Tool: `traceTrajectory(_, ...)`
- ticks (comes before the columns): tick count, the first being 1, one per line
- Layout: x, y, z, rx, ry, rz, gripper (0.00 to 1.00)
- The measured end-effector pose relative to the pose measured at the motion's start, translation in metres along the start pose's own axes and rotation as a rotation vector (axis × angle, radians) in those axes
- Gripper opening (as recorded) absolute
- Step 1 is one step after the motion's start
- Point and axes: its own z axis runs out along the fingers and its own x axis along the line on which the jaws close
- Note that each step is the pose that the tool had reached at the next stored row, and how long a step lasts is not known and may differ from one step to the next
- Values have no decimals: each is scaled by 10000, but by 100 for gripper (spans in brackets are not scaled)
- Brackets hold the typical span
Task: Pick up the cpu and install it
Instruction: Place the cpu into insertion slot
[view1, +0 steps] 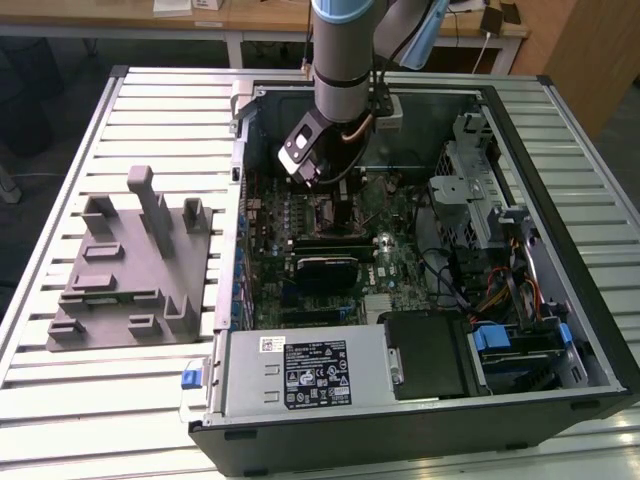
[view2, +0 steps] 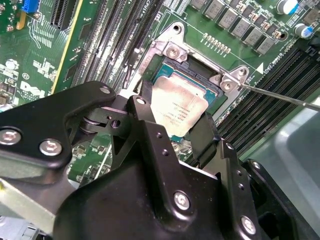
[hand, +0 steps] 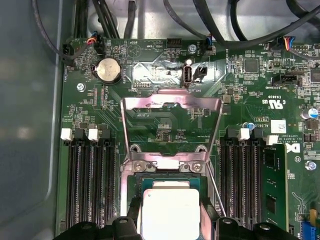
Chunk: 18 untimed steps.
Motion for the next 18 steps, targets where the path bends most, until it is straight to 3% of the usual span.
traceTrajectory(18,3,-1,20,2,6,-110,54)
